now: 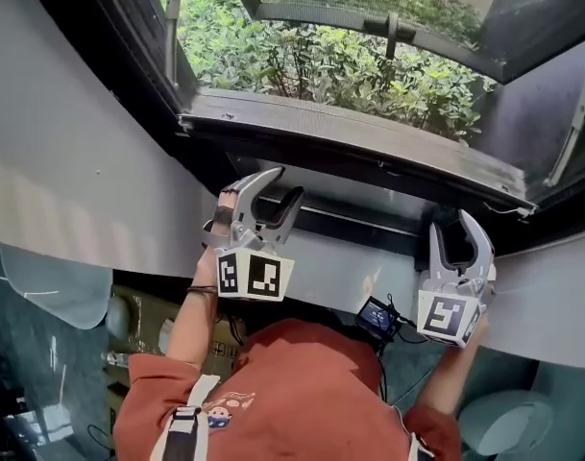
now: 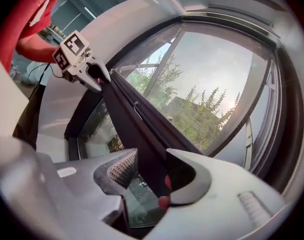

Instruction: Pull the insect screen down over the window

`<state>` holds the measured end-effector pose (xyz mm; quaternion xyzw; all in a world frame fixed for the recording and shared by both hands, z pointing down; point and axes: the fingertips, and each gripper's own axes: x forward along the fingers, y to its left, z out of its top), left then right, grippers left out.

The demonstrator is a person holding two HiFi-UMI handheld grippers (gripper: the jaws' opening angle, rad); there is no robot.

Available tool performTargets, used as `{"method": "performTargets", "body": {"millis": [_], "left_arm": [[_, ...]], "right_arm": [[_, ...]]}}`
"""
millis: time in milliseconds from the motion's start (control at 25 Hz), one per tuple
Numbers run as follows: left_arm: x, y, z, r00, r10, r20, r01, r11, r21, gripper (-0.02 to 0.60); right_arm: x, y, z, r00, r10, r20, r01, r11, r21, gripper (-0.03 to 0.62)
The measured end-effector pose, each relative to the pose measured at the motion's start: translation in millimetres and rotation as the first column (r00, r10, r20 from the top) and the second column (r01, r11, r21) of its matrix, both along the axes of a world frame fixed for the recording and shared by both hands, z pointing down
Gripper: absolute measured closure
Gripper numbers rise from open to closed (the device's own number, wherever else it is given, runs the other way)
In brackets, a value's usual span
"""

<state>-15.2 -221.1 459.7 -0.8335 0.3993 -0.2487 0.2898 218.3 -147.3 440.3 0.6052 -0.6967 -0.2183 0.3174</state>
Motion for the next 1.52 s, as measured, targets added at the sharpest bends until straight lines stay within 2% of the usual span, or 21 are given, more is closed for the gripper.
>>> {"method": "performTargets", "body": {"millis": [160,280,400,520,600,680,760,880,1000,1200,1320,1400,1520], "left_arm": [[-4,10,13,0.994,-0.019,-0.112,0.015,0.999,-0.039,0.391],[-8,15,20,0.978,-0.045,-0.202,0.028,0.996,-0.09,0.391],[-8,22,23,0.952,-0.074,-0.297,0.036,0.991,-0.129,0.391],[-8,30,25,0.923,-0.099,-0.371,0.044,0.987,-0.153,0.391],[-8,33,25,0.89,-0.12,-0.439,0.05,0.984,-0.17,0.391],[-11,34,24,0.849,-0.149,-0.507,0.061,0.981,-0.185,0.391],[-15,36,28,0.834,-0.167,-0.526,0.076,0.979,-0.19,0.391],[-14,39,37,0.837,-0.162,-0.523,0.071,0.979,-0.189,0.391],[-18,43,43,0.814,-0.17,-0.555,0.067,0.977,-0.201,0.391],[-20,44,47,0.827,-0.169,-0.536,0.078,0.979,-0.189,0.393],[-18,42,47,0.82,-0.171,-0.546,0.076,0.979,-0.191,0.393],[-18,42,47,0.823,-0.172,-0.542,0.077,0.978,-0.195,0.393],[-15,41,44,0.828,-0.158,-0.538,0.067,0.981,-0.184,0.411]], "right_arm": [[-8,7,15,0.996,0.006,0.089,-0.004,1.0,-0.021,0.408],[-16,13,18,0.975,-0.042,0.218,0.038,0.999,0.026,0.41],[-20,19,16,0.931,-0.092,0.354,0.07,0.995,0.075,0.41],[-15,26,26,0.889,-0.074,0.451,0.045,0.996,0.076,0.41],[-13,29,27,0.844,-0.091,0.529,0.03,0.992,0.124,0.411],[-12,31,27,0.779,-0.117,0.616,0.01,0.985,0.175,0.413],[-12,32,30,0.74,-0.125,0.661,-0.011,0.98,0.198,0.413],[-10,32,34,0.72,-0.111,0.686,-0.049,0.977,0.21,0.413],[-16,32,40,0.682,-0.109,0.723,-0.056,0.978,0.199,0.413],[-19,30,47,0.725,-0.057,0.686,-0.104,0.976,0.191,0.414],[-17,28,50,0.739,-0.012,0.673,-0.146,0.973,0.179,0.414],[-16,27,52,0.743,0.007,0.669,-0.167,0.97,0.176,0.448],[-17,25,54,0.755,0.022,0.655,-0.175,0.97,0.17,0.465]]}}
